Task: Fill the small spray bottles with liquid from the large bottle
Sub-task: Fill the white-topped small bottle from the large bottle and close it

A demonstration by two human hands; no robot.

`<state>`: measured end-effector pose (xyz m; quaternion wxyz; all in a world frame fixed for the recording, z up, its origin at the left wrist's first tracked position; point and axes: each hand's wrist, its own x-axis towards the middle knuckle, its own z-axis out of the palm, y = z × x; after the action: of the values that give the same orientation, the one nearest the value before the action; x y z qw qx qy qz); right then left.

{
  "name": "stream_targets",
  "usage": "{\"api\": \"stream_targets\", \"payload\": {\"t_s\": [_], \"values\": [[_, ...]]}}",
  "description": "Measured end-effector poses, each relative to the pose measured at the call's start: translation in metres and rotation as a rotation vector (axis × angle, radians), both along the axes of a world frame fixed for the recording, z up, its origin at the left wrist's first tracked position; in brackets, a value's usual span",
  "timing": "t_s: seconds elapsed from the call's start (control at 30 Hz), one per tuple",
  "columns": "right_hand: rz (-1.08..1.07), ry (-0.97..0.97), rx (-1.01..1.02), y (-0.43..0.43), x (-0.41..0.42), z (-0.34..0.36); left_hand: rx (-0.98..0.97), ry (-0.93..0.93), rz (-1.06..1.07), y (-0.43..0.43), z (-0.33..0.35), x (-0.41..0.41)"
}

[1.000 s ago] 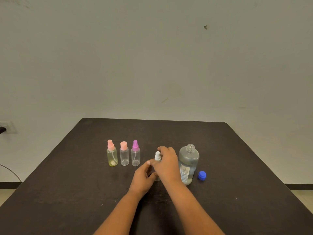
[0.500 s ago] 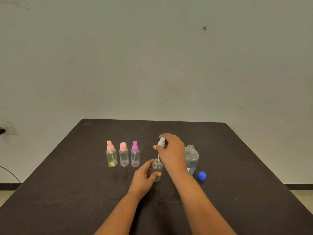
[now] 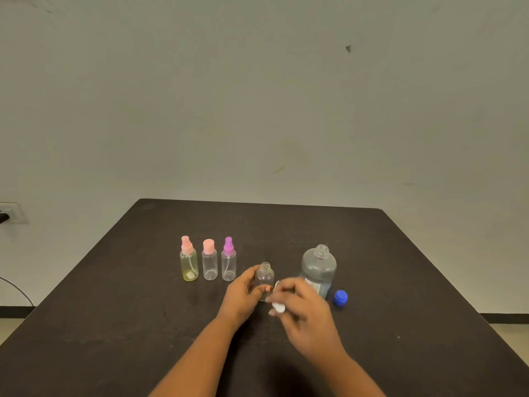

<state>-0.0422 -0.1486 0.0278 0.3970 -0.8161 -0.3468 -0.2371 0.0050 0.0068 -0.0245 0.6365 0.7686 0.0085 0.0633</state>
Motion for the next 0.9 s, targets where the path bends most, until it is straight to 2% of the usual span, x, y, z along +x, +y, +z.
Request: {"api": "stream_targets", "payload": {"t_s": [0.2,0.37,0.9], "values": [[0.071,-0.019,-0.283,-0.01,-0.004,-0.051,0.024,0.039,-0.013,0.001,0.003,0.005],[0.106,-0.016,-0.417,-0.012,0.006,-0.065,0.055,0.062,-0.013,0.001,0.004,0.007],[0.219,-0.06,-0.442,-0.018,0.011,-0.075,0.074,0.029,0.027,-0.004,0.005,0.0]]}}
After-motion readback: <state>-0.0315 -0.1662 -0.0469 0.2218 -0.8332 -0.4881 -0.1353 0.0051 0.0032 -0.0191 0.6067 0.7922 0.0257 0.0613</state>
